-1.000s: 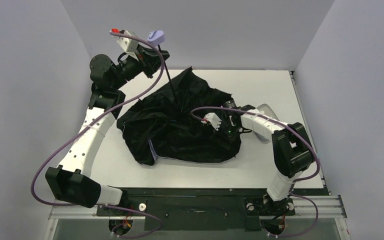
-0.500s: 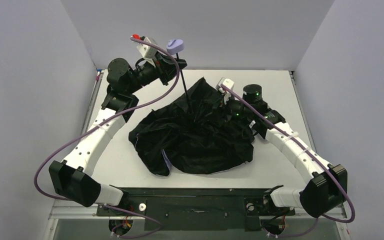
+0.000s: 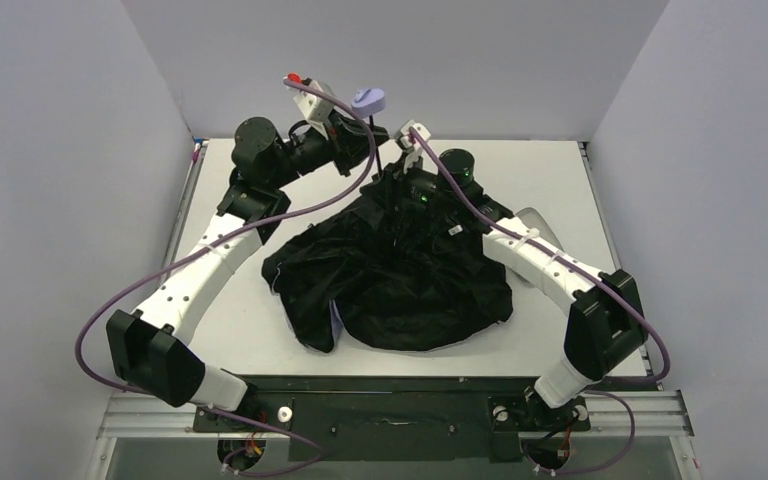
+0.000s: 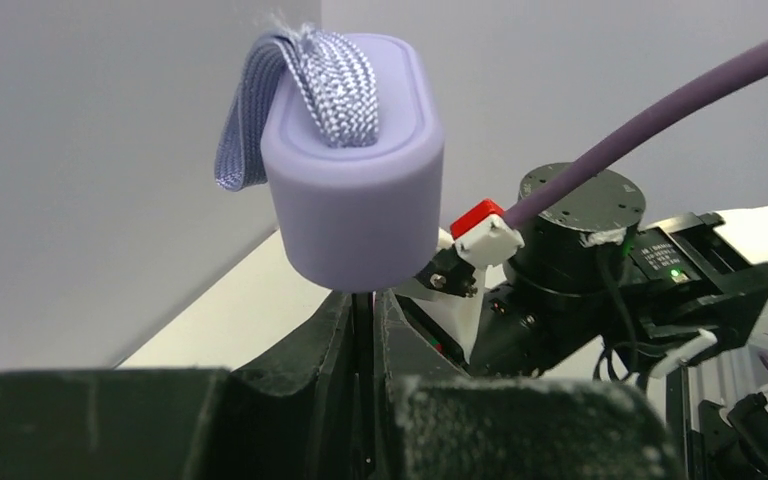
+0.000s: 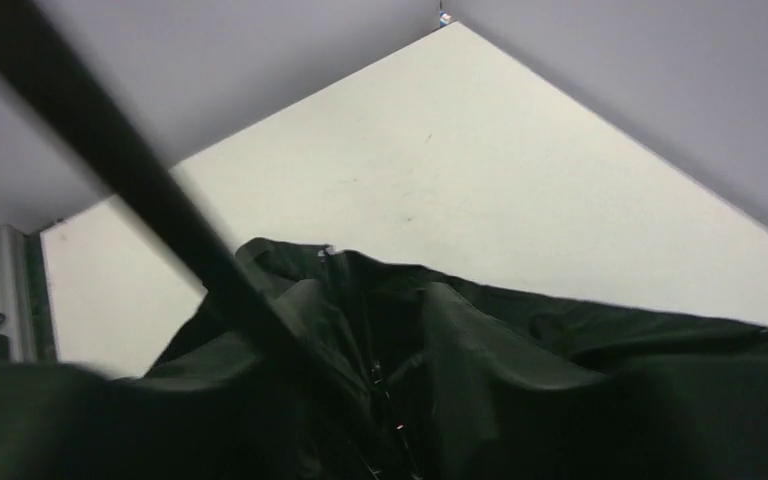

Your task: Open the umbrella

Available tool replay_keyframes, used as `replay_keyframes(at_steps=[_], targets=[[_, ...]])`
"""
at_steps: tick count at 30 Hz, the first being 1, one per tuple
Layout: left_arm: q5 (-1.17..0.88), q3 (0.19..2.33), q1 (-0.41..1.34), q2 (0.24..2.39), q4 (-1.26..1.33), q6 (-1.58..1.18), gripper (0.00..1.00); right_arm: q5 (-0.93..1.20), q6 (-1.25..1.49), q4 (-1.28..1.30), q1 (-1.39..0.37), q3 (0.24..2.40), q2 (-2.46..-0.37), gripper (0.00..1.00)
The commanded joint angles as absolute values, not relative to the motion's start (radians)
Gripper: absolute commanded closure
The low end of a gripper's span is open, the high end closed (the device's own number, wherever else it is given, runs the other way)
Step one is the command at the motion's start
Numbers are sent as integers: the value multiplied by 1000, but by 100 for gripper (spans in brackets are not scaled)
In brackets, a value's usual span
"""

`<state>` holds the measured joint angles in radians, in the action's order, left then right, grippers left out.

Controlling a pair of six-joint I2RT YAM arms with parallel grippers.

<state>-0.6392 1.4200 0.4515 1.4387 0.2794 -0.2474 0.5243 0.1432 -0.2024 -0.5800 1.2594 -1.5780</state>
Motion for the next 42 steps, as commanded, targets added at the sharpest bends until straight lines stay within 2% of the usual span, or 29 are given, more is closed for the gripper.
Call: replay_keyframes(at_steps=[1,2,3,4,6,9,11,14,16,19,23,27,33,38,42], targets=[[-640,1476,451,1424,308,-236,99,509,169,-308,-589,1333,-1593,82],[-643,1471,448,1418,308,-241,85,511,166,-321,-589,1330,-1593,97],[-650,1457,434,1399,309,-250,75,512,164,-330,-588,1325,-1595,100],[-653,1445,422,1386,301,-276,52,515,164,-347,-584,1323,-1594,100],[-691,1398,365,1350,286,-340,32,519,164,-368,-576,1316,-1594,100],[-798,1240,213,1286,340,-515,23,535,193,-456,-557,1281,-1591,100],[-810,1128,135,1241,353,-568,21,541,197,-483,-550,1267,-1591,100],[-865,1005,105,1206,331,-565,24,541,195,-492,-546,1268,-1595,100],[-878,968,137,1219,333,-575,31,533,195,-496,-545,1272,-1596,100],[-882,939,205,1304,388,-621,52,528,192,-499,-546,1284,-1599,100],[-883,912,289,1460,558,-771,69,529,183,-493,-550,1307,-1606,100],[-856,916,346,1599,668,-850,75,529,173,-485,-549,1317,-1600,100],[-879,864,408,1688,646,-865,81,522,172,-481,-541,1342,-1597,100],[-850,791,447,1641,454,-715,84,508,193,-481,-518,1391,-1614,100],[-760,727,414,1647,305,-671,83,499,217,-487,-502,1463,-1633,100]])
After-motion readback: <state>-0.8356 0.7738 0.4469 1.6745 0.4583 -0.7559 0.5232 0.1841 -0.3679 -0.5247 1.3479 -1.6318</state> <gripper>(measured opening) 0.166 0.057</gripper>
